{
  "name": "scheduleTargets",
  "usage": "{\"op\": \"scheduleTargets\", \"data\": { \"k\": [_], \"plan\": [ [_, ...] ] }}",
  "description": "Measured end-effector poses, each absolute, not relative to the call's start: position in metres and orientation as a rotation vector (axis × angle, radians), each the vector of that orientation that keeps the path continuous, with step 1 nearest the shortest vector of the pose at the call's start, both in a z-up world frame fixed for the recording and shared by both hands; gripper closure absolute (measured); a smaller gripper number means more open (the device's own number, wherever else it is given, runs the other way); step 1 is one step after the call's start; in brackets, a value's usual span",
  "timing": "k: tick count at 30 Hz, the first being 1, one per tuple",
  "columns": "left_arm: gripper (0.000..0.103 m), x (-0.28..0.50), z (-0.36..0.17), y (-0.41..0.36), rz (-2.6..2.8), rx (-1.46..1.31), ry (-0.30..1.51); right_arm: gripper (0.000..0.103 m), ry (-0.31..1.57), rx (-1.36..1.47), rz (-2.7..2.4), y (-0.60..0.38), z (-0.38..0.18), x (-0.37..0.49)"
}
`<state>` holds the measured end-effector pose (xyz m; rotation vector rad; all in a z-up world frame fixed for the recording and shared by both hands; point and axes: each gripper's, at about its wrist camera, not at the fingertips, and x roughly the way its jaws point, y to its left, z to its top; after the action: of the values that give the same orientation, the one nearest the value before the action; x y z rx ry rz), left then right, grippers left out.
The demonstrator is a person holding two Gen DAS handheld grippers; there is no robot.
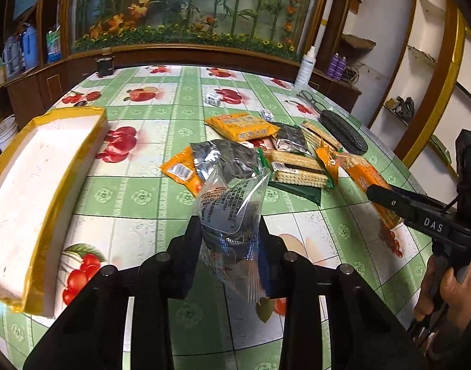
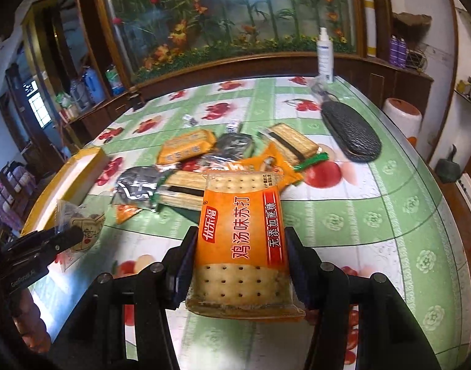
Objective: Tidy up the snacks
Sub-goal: 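Carry both snacks into the yellow-rimmed white box and open both grippers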
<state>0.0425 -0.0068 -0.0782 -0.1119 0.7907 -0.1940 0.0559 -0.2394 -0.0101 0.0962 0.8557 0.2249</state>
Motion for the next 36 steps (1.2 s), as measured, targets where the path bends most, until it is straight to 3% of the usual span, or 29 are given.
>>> {"op": "scheduleTargets", "data": {
  "k": [20,36],
  "plan": [
    [0.076,0.015,-0.053,0.036,-0.117,-0.149,0.703,0.048,0.815,0.038,0.428,-0.164,0.015,0.052],
    [0.076,-0.005,-0.033,0.147,0.217,-0.166,0.61,0.048,0.809,0.035,0.771,-0.028,0.017,0.073]
  ]
}}
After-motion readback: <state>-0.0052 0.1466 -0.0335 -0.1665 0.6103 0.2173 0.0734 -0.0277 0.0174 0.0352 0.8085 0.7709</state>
